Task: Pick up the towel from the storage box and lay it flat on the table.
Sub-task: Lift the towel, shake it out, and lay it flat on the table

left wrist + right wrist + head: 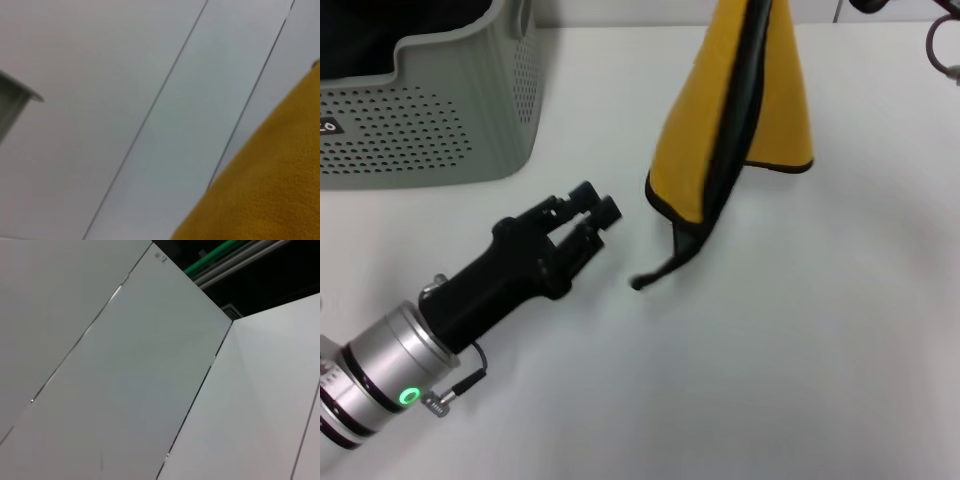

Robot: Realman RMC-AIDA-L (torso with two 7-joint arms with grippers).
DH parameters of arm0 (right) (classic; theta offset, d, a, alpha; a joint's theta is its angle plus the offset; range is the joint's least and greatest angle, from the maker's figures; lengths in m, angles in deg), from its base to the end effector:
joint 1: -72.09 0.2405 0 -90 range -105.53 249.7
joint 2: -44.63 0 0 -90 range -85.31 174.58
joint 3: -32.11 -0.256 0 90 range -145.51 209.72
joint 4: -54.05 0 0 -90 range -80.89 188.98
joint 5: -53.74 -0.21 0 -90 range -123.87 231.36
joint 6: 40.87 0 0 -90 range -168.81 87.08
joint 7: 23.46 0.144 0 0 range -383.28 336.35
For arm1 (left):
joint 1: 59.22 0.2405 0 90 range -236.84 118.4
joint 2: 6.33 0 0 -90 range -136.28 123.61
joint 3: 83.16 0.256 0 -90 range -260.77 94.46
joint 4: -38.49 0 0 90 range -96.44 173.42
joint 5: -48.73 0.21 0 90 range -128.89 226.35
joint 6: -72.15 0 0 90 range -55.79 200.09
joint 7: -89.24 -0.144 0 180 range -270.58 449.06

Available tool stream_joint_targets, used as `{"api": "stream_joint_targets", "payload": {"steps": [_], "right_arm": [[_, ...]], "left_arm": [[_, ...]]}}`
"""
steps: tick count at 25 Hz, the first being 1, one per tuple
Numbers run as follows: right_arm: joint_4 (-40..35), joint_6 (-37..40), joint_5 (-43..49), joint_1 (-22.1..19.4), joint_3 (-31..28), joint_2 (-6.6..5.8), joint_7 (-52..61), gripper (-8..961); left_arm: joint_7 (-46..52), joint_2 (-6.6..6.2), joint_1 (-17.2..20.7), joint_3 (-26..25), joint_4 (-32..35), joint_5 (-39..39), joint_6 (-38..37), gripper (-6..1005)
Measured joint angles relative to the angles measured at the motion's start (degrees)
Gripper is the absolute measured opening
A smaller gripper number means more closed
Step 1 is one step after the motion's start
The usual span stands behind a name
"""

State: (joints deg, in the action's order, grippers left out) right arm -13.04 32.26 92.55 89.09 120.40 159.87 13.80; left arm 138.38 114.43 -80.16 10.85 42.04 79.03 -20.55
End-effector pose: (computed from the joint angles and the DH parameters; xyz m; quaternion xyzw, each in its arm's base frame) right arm 0.1080 0.3218 0.0610 -0.7749 -0.2018 0.4939 0.3388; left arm -0.2761 0.2460 -0.0606 -0.7950 -0.2901 -0.4848 0.2210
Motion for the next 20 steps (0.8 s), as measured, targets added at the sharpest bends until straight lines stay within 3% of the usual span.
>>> {"api": "stream_joint_targets", "payload": {"steps": [6,15,20], "right_arm": [[-0.42,-2.26,0.39,0.05,0.08,0.12,0.0,8],[0.26,-8.4,1.03,2.32,1.83,0.64,-0.29,9],[2.42,-13.78,0.8,6.36,4.11,0.94,-0.69,10]], "left_arm": [[-5.54,0.0,0.74,1.67,0.58,0.03,-0.05,365],[-17.9,0.01,3.87,9.85,7.3,-1.04,-0.01,366],[-25.59,-0.01,3.91,14.6,8.77,-7.08,2.44,368]]}}
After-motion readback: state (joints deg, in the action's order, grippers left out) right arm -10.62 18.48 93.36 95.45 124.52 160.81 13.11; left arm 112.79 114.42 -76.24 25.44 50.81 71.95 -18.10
